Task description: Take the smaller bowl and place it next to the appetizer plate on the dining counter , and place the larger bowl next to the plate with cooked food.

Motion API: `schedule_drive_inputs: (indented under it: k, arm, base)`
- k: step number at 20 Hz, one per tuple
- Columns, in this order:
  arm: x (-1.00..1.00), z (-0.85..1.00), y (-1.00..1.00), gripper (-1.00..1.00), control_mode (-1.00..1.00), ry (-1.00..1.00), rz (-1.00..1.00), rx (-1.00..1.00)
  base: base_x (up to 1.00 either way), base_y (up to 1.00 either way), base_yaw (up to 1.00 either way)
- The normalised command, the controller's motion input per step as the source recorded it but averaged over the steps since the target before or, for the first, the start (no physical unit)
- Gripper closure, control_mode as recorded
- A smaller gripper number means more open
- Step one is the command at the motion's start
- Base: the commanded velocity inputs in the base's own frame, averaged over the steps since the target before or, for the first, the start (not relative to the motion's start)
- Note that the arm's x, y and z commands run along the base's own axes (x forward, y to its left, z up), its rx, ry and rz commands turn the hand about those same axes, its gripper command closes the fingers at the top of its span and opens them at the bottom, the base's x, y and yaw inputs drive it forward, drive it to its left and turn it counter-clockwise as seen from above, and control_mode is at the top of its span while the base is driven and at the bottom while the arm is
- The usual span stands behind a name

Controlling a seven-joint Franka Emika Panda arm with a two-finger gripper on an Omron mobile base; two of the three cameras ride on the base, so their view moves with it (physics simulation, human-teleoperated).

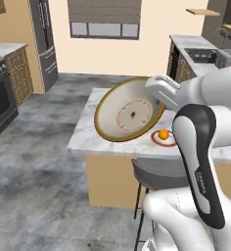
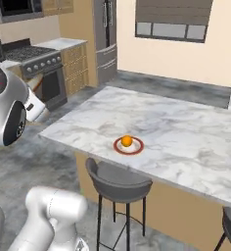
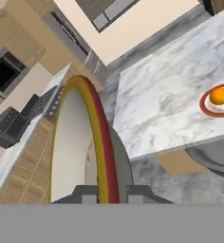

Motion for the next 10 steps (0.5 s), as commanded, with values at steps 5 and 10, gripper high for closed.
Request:
schedule_drive_inputs:
  k: [5,10]
  arm:
    - [0.0,0.0,0.0,1.0,1.0,0.0,0.0,0.0]
    - [0.0,0.0,0.0,1.0,1.0,0.0,0.0,0.0]
  base:
    - [-0.25,-1.0,-0.29]
    - [-0.29,-0.98,-0.27]
